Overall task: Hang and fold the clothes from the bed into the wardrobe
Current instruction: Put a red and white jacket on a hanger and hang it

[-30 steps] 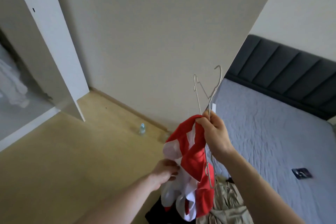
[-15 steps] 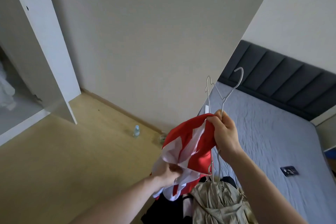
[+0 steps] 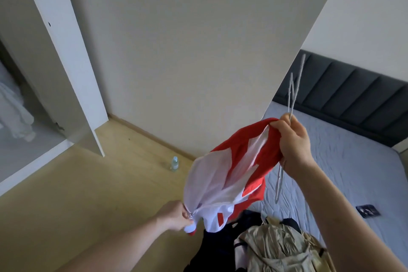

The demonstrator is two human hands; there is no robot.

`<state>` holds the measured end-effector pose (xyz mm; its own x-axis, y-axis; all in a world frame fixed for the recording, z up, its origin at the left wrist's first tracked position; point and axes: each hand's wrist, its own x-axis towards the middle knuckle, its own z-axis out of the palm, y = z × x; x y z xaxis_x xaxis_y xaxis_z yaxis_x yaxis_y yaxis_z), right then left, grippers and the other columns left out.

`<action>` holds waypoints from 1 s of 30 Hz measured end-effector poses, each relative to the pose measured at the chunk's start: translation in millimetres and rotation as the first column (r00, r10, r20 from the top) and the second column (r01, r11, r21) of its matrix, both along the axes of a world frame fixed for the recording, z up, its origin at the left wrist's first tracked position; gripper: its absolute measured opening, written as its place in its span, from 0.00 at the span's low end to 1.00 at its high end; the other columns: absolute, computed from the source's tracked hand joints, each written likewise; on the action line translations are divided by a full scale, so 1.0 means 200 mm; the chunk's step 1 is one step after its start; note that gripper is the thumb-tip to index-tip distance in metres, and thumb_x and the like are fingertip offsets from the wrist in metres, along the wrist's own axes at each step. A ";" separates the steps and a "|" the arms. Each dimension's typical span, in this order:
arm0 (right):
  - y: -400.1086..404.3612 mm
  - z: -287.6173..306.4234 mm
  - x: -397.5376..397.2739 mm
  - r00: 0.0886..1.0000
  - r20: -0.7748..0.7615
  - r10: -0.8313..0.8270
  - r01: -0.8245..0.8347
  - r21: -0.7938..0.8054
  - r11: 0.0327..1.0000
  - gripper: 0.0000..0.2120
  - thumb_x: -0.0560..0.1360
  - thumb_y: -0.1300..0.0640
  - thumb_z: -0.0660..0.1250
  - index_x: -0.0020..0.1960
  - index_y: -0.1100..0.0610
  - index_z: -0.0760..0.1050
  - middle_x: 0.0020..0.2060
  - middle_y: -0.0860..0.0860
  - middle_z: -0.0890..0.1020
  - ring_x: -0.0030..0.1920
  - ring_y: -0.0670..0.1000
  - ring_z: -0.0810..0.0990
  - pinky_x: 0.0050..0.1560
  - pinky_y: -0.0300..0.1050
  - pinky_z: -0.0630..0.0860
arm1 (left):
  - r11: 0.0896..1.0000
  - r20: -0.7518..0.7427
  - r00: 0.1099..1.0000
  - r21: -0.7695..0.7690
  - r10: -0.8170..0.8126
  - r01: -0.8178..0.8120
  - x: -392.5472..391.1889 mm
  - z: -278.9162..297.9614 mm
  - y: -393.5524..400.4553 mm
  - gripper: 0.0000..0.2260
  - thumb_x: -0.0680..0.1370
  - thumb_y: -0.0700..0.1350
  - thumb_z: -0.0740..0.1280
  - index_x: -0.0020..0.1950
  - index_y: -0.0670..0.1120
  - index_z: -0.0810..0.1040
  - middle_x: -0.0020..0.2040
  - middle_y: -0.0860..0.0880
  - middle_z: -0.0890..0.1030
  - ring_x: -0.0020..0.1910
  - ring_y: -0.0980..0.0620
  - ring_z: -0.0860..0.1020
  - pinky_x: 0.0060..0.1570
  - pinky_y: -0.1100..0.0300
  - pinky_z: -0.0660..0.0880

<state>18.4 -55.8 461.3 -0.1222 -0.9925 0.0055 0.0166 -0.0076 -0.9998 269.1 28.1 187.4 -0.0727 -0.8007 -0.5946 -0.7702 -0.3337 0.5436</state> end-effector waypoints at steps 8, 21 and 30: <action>0.03 -0.11 0.12 0.926 -0.244 0.288 -0.283 0.058 0.957 0.20 0.78 0.69 0.63 0.36 0.53 0.58 0.27 0.48 0.62 0.27 0.47 0.59 0.23 0.39 0.57 | 0.944 -0.460 0.865 -0.146 0.200 -0.296 -0.07 0.40 -0.33 0.28 0.62 0.65 0.76 0.51 0.45 0.83 0.43 0.55 0.83 0.42 0.56 0.79 0.43 0.61 0.71; 0.04 -0.04 -0.03 0.823 -0.455 0.340 -0.341 0.083 0.936 0.19 0.73 0.71 0.64 0.37 0.55 0.57 0.32 0.55 0.60 0.31 0.53 0.58 0.30 0.46 0.56 | 0.976 -0.531 0.824 0.185 0.198 -0.115 -0.11 0.38 -0.40 0.22 0.67 0.48 0.80 0.60 0.47 0.83 0.55 0.50 0.87 0.57 0.48 0.84 0.63 0.48 0.79; 0.06 -0.23 -0.37 0.653 -0.716 0.247 -0.235 0.119 0.965 0.22 0.73 0.62 0.73 0.36 0.53 0.58 0.25 0.43 0.63 0.27 0.45 0.61 0.26 0.36 0.61 | 0.941 -0.682 0.708 -0.090 0.181 -0.327 0.04 0.82 -0.47 0.13 0.63 0.41 0.74 0.46 0.40 0.87 0.44 0.44 0.86 0.44 0.48 0.82 0.49 0.55 0.77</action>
<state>-56.0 -44.4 415.3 0.1570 -0.9872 -0.0267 -0.7074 -0.0936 -0.7006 277.9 -66.5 350.9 -0.1619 -0.9370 -0.3096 -0.0965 -0.2972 0.9499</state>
